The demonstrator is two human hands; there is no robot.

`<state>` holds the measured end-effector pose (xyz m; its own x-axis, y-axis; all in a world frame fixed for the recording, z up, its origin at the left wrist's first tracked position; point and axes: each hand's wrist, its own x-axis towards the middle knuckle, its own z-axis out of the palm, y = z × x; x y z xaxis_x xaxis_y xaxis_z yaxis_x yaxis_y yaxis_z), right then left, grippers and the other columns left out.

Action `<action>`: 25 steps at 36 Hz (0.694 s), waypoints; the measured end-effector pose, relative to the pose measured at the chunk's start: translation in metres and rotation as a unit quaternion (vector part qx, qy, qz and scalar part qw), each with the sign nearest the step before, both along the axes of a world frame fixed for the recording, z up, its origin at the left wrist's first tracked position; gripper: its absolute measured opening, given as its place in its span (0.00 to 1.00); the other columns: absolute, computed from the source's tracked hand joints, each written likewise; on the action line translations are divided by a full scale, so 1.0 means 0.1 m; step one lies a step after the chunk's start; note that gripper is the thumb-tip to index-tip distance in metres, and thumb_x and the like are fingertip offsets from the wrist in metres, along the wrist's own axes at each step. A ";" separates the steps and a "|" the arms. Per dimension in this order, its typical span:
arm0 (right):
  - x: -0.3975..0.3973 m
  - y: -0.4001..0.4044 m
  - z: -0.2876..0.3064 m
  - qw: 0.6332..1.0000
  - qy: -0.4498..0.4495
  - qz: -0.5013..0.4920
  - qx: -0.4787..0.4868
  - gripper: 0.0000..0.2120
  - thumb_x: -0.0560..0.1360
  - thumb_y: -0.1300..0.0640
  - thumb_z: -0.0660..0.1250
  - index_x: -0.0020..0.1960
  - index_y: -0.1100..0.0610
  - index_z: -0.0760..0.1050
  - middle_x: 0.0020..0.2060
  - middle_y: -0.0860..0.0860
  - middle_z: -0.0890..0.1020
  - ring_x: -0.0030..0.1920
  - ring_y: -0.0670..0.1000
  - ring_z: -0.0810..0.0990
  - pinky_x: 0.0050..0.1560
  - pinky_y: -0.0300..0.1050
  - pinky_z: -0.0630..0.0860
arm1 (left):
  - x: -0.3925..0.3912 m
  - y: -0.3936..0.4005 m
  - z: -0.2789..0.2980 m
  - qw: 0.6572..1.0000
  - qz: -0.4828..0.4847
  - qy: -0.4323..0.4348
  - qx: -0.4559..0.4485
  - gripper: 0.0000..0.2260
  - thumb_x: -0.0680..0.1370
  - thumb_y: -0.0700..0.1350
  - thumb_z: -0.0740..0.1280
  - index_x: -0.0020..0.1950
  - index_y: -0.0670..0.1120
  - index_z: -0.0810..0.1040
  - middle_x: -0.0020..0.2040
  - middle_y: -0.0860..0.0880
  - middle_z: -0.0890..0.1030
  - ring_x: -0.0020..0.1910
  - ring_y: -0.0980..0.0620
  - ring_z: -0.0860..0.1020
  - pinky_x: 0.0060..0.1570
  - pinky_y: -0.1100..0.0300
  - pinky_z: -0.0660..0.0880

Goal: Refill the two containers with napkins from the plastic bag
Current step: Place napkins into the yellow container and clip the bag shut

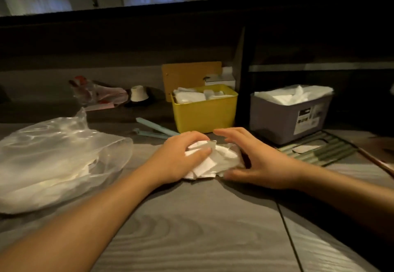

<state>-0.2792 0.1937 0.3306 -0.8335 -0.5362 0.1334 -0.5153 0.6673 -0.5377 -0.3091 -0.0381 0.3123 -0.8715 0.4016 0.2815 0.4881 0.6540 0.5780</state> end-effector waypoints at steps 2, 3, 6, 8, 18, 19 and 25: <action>-0.04 -0.01 -0.05 0.999 0.025 -0.029 -0.035 0.36 0.74 0.47 0.75 0.76 0.38 0.59 0.71 0.39 0.67 0.69 0.39 0.69 0.70 0.40 0.70 | -0.08 0.07 0.01 0.999 0.015 -0.011 0.040 0.07 0.81 0.56 0.65 0.57 0.60 0.80 0.52 0.62 0.82 0.52 0.65 0.78 0.50 0.62 0.73; -0.06 -0.01 -0.06 0.997 0.026 -0.041 -0.051 0.34 0.75 0.50 0.74 0.75 0.40 0.62 0.70 0.40 0.70 0.68 0.39 0.71 0.69 0.42 0.72 | -0.11 0.08 0.01 0.998 0.022 -0.016 0.060 0.08 0.81 0.57 0.63 0.57 0.60 0.80 0.52 0.62 0.82 0.52 0.66 0.78 0.49 0.63 0.72; -0.12 0.03 -0.08 0.994 -0.001 -0.062 -0.092 0.28 0.77 0.55 0.70 0.75 0.43 0.67 0.68 0.39 0.74 0.67 0.39 0.73 0.69 0.44 0.73 | -0.11 0.04 0.06 0.992 -0.002 -0.070 0.106 0.15 0.78 0.66 0.62 0.62 0.63 0.76 0.57 0.64 0.81 0.56 0.69 0.77 0.50 0.67 0.71; -0.13 0.07 -0.08 0.992 -0.022 -0.066 -0.108 0.26 0.79 0.58 0.68 0.75 0.44 0.68 0.68 0.39 0.75 0.67 0.39 0.73 0.70 0.44 0.71 | -0.05 -0.05 0.12 0.987 -0.061 -0.134 0.067 0.25 0.72 0.69 0.67 0.68 0.70 0.68 0.61 0.71 0.76 0.59 0.72 0.74 0.52 0.72 0.72; -0.14 0.09 -0.09 0.998 -0.018 -0.028 -0.058 0.34 0.76 0.60 0.70 0.77 0.44 0.63 0.70 0.37 0.71 0.67 0.36 0.71 0.68 0.36 0.70 | 0.02 -0.07 0.10 0.994 -0.059 -0.083 -0.035 0.26 0.74 0.59 0.73 0.70 0.71 0.68 0.61 0.71 0.75 0.58 0.67 0.76 0.59 0.60 0.76; -0.14 0.08 -0.10 0.998 -0.010 -0.032 -0.058 0.33 0.76 0.60 0.70 0.77 0.43 0.64 0.70 0.37 0.71 0.68 0.36 0.71 0.69 0.36 0.70 | 0.02 -0.06 0.09 0.995 -0.049 -0.079 -0.025 0.23 0.74 0.61 0.71 0.68 0.68 0.71 0.59 0.69 0.77 0.57 0.67 0.76 0.57 0.61 0.76; -0.16 0.07 -0.15 0.985 0.008 -0.084 -0.151 0.20 0.78 0.63 0.64 0.67 0.48 0.77 0.60 0.40 0.81 0.61 0.37 0.78 0.61 0.36 0.76 | 0.06 0.01 0.12 0.994 -0.019 -0.078 0.071 0.10 0.79 0.54 0.66 0.59 0.59 0.81 0.51 0.64 0.83 0.50 0.64 0.81 0.46 0.67 0.77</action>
<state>-0.2955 0.2008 0.3161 -0.9036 -0.3245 0.2796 -0.4213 0.5552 -0.7172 -0.3034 -0.0371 0.3241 -0.8938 0.4011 0.2007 0.4086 0.5436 0.7332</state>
